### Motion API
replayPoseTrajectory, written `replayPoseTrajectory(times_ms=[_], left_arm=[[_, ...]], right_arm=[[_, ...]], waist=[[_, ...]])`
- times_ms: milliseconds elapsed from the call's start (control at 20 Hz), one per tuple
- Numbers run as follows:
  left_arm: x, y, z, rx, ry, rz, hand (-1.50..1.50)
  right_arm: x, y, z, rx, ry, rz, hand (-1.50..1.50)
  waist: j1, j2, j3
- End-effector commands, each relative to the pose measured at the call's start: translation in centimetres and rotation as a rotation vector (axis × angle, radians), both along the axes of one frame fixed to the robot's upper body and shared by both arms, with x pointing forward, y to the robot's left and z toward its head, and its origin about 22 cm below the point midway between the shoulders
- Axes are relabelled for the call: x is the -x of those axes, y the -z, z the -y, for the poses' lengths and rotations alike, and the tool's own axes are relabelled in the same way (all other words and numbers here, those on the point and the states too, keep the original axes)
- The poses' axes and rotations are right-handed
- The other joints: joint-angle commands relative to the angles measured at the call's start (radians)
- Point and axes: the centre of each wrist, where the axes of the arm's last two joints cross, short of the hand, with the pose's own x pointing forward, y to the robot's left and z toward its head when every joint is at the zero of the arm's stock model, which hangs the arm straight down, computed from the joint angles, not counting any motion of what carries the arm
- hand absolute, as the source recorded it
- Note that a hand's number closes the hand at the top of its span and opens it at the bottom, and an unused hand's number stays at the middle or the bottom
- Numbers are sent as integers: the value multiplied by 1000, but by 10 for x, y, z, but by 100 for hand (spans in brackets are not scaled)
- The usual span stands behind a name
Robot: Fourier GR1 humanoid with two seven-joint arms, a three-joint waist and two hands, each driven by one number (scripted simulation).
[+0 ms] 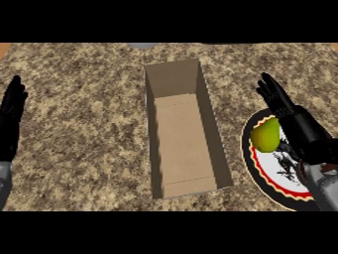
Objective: Pick the cupcake from the plate and place it in the cardboard box
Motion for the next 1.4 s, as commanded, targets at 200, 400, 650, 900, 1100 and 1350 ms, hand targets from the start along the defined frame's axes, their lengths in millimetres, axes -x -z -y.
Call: replayPoseTrajectory(times_ms=[200,400,650,900,1100,1350], left_arm=[[14,22,-4,-35,13,-99,0],[28,39,9,26,44,-158,0],[36,42,35,37,104,-165,0],[43,46,32,24,105,-170,0],[39,42,32,30,115,-176,0],[40,39,26,14,109,-158,0]], right_arm=[[-12,-39,82,-70,650,288,-150],[17,7,152,160,1171,69,150],[37,25,114,47,1378,223,-150],[89,20,125,374,1227,10,-150],[105,15,144,620,1135,-203,-150],[115,-15,132,778,925,-534,-150]], waist=[[-45,-11,-39],[-79,-8,-45],[-23,-14,-40],[-20,-11,-45],[-11,-6,-46],[-8,-8,-50]])
